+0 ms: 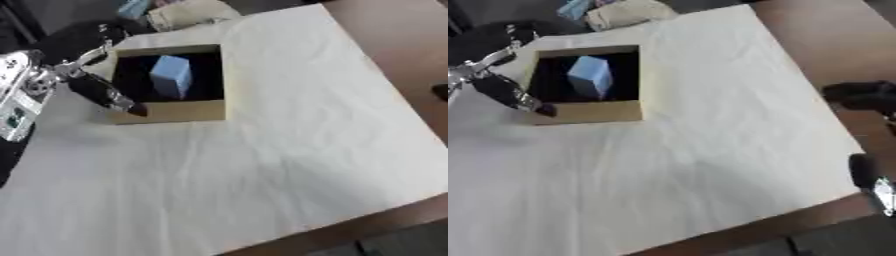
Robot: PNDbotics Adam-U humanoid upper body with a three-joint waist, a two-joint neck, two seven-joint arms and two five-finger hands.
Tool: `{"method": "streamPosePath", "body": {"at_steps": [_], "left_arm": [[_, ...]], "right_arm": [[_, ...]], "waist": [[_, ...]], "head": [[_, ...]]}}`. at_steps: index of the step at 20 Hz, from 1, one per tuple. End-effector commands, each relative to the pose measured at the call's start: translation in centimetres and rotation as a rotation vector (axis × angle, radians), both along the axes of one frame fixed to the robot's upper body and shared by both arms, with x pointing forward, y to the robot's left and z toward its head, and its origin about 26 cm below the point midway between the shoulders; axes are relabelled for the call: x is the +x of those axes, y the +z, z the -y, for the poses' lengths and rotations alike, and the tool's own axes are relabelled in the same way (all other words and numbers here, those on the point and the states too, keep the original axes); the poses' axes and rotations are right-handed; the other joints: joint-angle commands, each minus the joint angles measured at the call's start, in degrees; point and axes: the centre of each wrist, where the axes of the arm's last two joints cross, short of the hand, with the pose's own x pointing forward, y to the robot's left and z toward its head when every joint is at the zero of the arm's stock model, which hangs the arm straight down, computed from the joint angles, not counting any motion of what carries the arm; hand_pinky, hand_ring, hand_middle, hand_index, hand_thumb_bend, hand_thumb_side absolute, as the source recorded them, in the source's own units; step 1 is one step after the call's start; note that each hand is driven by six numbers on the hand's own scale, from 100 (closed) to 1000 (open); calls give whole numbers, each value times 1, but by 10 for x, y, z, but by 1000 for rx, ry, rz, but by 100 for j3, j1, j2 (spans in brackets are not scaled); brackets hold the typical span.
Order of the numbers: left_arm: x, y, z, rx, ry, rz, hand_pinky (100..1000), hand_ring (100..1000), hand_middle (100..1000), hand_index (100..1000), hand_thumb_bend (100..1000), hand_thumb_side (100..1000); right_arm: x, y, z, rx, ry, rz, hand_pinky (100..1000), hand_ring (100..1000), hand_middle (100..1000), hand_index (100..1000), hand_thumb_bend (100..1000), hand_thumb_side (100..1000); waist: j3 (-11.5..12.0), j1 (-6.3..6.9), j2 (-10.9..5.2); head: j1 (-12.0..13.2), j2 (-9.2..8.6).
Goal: Pick up objects on the table and place them in the box.
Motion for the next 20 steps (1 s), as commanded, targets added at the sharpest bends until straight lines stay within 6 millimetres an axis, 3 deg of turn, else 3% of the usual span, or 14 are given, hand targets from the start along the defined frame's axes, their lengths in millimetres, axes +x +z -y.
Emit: {"method": "streamPosePath", "body": {"at_steps": [1, 7, 8, 9, 10, 13, 14, 16, 17, 20], "left_arm": [[-22, 27, -12, -65, -36, 69, 902, 881, 879, 978, 890, 797], [-75, 25, -20, -313, -123, 108, 831, 819, 817, 936, 651, 757], [-82, 24, -20, -357, -131, 110, 819, 809, 815, 927, 742, 773], [-88, 20, -20, -407, -136, 107, 809, 801, 801, 920, 523, 760], [-94, 15, -20, -452, -138, 104, 797, 792, 795, 915, 488, 758], [-105, 7, -18, -540, -140, 93, 796, 789, 791, 911, 460, 757], [-107, 1, -17, -588, -142, 83, 768, 767, 769, 895, 344, 763], [-111, -8, -15, -660, -150, 71, 768, 767, 769, 895, 344, 763], [-112, -13, -13, -708, -158, 64, 747, 751, 754, 881, 252, 777], [-115, -28, -7, -836, -178, 41, 740, 744, 746, 871, 209, 788]], "right_arm": [[-3, 8, 2, -11, -11, 27, 862, 863, 787, 867, 100, 416], [-5, 6, 5, 1, -38, 26, 861, 864, 787, 865, 100, 417], [-5, 6, 5, 2, -42, 25, 861, 864, 787, 865, 100, 387], [-5, 5, 6, 3, -48, 24, 861, 864, 787, 865, 100, 417], [-6, 4, 6, 6, -54, 22, 861, 864, 787, 865, 100, 408], [-6, 2, 6, 12, -65, 20, 861, 864, 787, 865, 100, 417], [-6, 2, 6, 15, -68, 19, 861, 865, 788, 865, 100, 417], [-6, 1, 6, 17, -74, 19, 861, 865, 788, 865, 100, 417], [-6, 0, 6, 21, -77, 17, 860, 866, 790, 864, 100, 404], [-7, -2, 6, 32, -89, 6, 859, 866, 790, 862, 100, 419]], "waist": [[57, -55, -136], [208, -90, -113], [222, -94, -109], [245, -100, -105], [264, -106, -104], [286, -120, -103], [303, -132, -95], [317, -138, -91], [317, -147, -91], [330, -161, -101]], "head": [[-30, -48], [70, 0], [101, 9], [140, 14], [170, 16], [226, 21], [301, 33], [371, 48], [440, 48], [598, 79]]}}
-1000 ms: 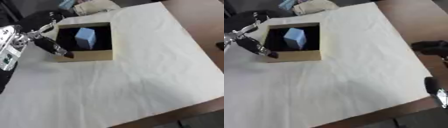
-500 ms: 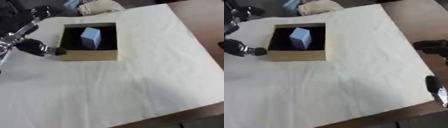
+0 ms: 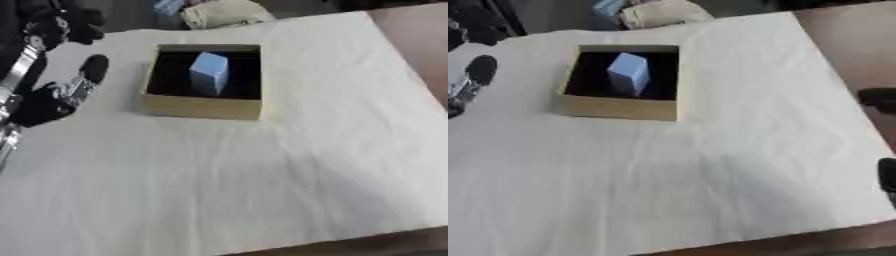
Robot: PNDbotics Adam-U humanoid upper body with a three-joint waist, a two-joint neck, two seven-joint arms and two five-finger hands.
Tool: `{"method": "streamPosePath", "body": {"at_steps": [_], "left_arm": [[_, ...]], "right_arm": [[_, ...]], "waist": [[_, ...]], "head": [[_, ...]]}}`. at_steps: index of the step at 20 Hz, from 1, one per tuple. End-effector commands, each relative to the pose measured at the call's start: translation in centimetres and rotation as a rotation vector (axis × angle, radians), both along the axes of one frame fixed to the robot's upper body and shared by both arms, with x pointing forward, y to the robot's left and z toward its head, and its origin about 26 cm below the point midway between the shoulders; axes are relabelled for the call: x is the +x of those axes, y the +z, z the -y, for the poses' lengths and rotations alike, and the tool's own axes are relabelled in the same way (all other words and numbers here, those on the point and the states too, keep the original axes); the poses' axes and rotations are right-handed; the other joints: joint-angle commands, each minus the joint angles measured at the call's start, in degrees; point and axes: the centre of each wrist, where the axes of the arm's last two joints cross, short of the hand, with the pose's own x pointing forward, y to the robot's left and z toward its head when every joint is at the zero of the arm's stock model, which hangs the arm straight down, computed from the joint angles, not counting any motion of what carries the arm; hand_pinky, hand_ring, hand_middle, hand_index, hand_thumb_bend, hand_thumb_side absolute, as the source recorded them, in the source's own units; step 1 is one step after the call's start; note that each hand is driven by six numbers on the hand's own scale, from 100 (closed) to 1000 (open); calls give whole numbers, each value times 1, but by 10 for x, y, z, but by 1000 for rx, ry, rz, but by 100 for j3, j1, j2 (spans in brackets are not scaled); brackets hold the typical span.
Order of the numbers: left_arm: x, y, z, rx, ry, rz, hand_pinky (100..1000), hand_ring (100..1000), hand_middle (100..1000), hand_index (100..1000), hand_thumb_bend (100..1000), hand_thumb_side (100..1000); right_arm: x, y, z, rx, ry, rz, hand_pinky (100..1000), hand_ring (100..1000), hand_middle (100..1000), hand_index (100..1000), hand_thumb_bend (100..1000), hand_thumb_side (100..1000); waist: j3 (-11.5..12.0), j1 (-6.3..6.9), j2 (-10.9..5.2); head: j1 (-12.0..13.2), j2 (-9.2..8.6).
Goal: Pick up objects on the table and place them in the box.
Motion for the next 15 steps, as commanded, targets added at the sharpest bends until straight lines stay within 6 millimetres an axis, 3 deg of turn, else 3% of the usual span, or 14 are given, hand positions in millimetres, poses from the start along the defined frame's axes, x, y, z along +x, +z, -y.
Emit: {"method": "streamPosePath", "body": {"at_steps": [1, 7, 15], "left_arm": [[-5, -2, 3, -103, -19, 15, 737, 743, 744, 869, 187, 796], [-3, -20, 10, -173, -28, -42, 733, 741, 744, 876, 161, 809], [-2, -38, 16, -189, -38, -102, 730, 739, 742, 874, 151, 818]], "right_arm": [[-3, 6, 1, -5, -15, 20, 858, 866, 791, 862, 100, 419], [-5, 0, 0, 12, -25, -8, 855, 864, 793, 864, 100, 419], [-7, -7, 0, 26, -39, -45, 855, 864, 794, 875, 100, 415]], "waist": [[9, -46, -98], [-6, -111, -141], [19, -181, -249]], "head": [[169, 66], [328, 142], [327, 188]]}}
